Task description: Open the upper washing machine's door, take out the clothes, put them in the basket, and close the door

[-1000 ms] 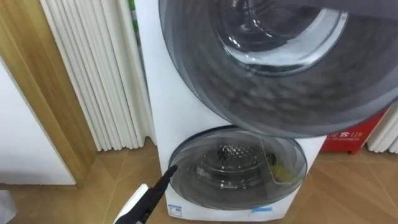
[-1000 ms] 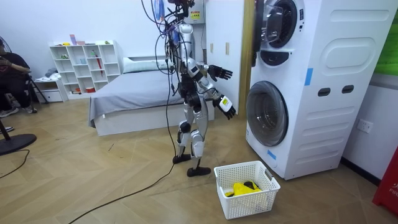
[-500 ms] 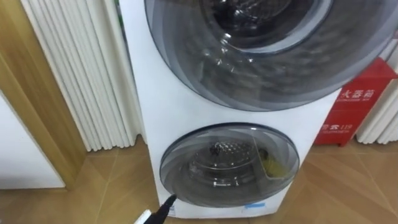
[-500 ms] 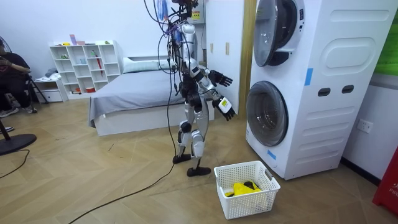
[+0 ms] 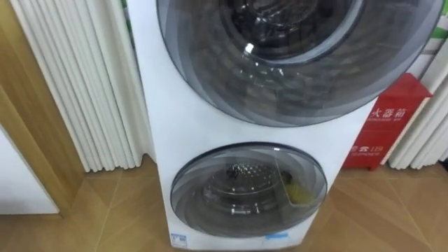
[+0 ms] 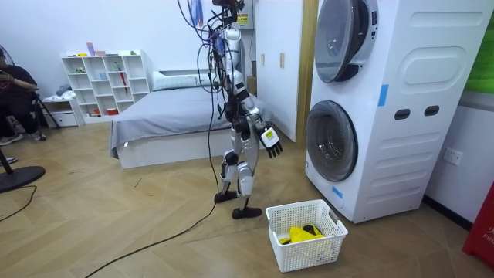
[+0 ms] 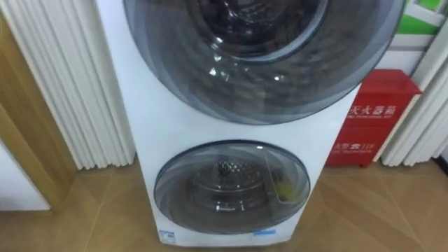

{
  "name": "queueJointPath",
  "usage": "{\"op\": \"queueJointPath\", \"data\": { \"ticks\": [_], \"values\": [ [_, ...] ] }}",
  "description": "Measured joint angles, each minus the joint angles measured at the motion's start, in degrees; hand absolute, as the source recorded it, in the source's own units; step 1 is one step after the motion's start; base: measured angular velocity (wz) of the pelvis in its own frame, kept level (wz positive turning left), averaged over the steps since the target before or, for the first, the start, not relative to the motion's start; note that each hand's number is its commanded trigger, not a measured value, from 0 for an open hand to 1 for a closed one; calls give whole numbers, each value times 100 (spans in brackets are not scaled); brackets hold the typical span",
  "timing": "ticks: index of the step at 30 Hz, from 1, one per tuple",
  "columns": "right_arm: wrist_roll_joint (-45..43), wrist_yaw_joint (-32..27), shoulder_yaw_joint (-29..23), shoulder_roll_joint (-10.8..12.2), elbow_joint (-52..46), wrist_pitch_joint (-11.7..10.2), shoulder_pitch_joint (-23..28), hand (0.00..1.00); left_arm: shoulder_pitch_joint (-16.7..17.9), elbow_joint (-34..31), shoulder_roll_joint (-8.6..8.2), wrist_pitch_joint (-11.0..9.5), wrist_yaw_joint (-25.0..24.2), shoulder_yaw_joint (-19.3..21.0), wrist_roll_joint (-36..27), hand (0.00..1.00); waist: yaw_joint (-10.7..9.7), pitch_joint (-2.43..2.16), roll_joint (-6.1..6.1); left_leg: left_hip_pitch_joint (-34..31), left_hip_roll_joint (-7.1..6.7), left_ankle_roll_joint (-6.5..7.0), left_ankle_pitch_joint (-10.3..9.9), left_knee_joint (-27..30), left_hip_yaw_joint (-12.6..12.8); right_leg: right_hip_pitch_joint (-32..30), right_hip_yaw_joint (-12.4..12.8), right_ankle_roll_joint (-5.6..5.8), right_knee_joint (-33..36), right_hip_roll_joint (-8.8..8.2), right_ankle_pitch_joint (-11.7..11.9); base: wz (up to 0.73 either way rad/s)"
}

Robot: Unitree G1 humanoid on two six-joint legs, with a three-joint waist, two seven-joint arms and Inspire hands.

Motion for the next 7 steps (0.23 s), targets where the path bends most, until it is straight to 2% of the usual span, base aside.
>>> {"op": "queueJointPath", "data": {
  "ticks": [2, 3, 4, 7],
  "values": [
    [357, 3, -173, 23, 213, 50, 18, 0, 200, 216, -41, 249, 118, 264, 152, 0, 17, 0, 24, 75, 24, -11, -34, -16, 11, 71, 0, -3, -16, 26, -5, 0],
    [637, -5, -202, 23, 368, 61, 31, 0, 339, 319, -98, 381, 116, 429, 154, 0, 91, 13, 49, 137, 36, -9, -53, -15, 10, 139, 6, -3, -49, 39, -5, 0],
    [872, -11, -219, 27, 466, 57, 68, 0, 476, 344, -173, 502, 107, 486, 151, 0, 124, -3, 65, 147, 46, -10, -68, -3, -6, 175, -3, -4, -77, 44, -5, 3],
    [1256, -47, -260, 66, 742, 45, 14, 0, 610, 359, -389, 634, 93, 621, 99, 0, 151, 5, 88, 179, 49, -9, -68, 1, -44, 233, -21, -4, -92, 43, -5, 9]
  ]
}}
